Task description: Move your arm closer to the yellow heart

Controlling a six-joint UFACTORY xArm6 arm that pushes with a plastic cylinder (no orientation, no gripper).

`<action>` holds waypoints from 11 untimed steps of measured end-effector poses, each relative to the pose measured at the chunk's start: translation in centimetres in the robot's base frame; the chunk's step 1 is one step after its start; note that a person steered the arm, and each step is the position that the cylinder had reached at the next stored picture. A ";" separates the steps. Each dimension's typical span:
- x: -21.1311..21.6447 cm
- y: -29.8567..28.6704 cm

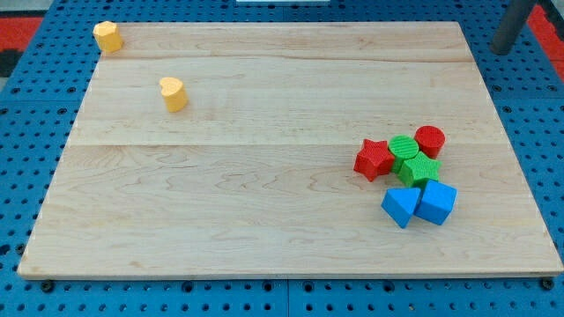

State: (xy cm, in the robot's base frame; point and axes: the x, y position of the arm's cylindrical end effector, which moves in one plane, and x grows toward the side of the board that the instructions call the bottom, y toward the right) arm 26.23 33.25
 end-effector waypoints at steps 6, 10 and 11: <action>-0.1 -24.2; 9.5 -37.7; 13.3 -40.6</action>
